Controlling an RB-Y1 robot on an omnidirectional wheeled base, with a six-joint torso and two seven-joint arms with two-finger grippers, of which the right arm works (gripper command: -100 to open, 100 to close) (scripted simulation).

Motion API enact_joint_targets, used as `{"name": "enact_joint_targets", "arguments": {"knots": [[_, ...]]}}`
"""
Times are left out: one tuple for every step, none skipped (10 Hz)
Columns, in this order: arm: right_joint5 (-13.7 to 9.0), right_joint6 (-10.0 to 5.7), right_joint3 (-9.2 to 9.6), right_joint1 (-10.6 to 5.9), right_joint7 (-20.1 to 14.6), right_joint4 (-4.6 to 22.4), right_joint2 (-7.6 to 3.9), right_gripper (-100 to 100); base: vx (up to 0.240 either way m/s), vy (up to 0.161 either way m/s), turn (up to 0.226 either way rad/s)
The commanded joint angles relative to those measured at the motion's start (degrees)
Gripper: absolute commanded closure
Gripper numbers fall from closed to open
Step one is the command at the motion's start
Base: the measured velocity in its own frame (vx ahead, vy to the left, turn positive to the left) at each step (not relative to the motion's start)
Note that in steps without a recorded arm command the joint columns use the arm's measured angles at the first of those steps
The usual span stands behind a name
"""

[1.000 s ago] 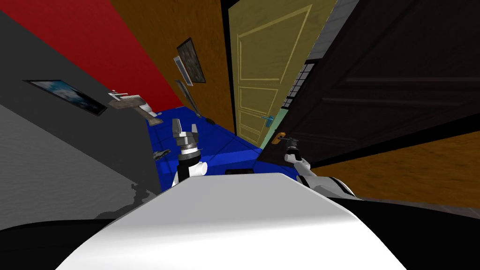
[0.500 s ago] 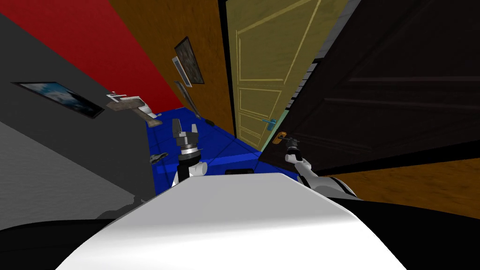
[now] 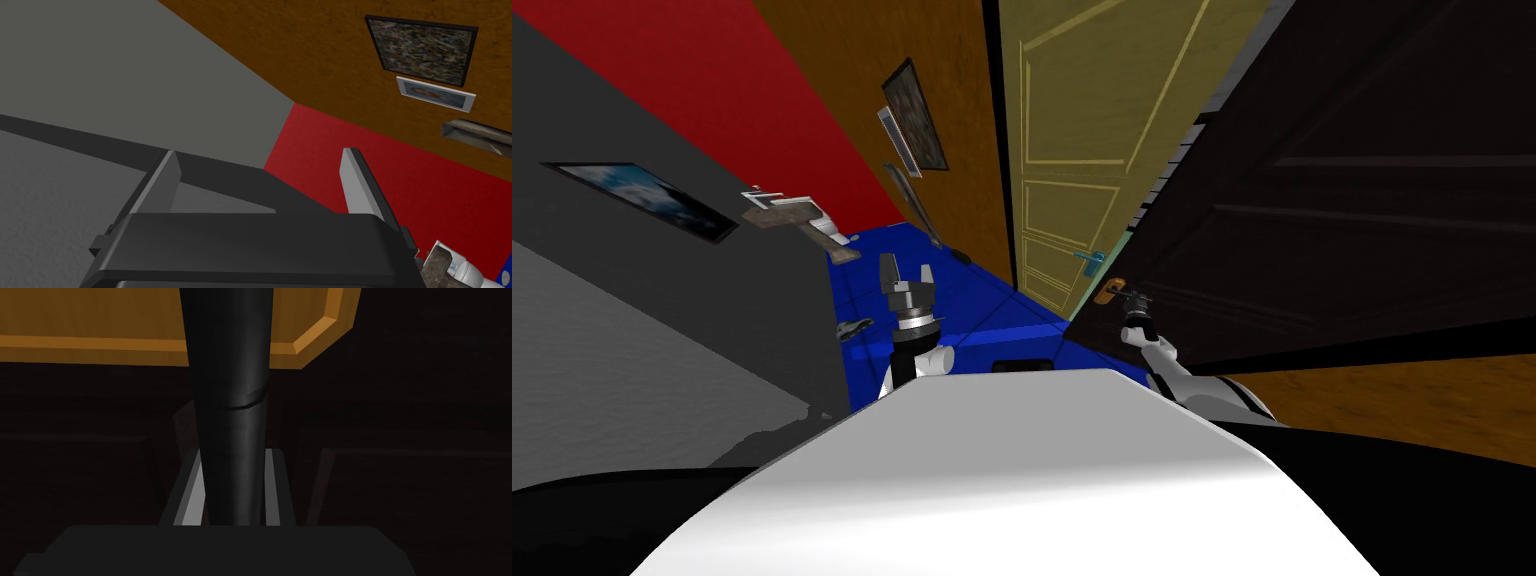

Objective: Pull the door open

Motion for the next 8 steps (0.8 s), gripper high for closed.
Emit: {"name": "enact_joint_targets", "arguments": {"knots": [[0.00,0.23,0.09,0.63,0.02,0.12,0.20,100,-0.195,0.040,0.015],[0.00,0.23,0.10,0.63,0.01,0.12,0.20,100,-0.222,0.035,0.001],[0.00,0.23,0.10,0.63,0.01,0.11,0.20,100,-0.235,0.009,0.009],[0.01,0.23,0.11,0.63,0.00,0.11,0.20,100,-0.253,0.035,0.016],[0.01,0.23,0.12,0.63,0.00,0.11,0.20,100,-0.243,-0.003,0.018],[0.01,0.22,0.13,0.63,-0.01,0.11,0.20,100,-0.237,-0.019,0.024],[0.01,0.22,0.15,0.63,-0.03,0.11,0.19,100,-0.258,-0.006,0.030],[0.02,0.21,0.17,0.63,-0.04,0.11,0.19,100,-0.261,0.013,0.023]]}}
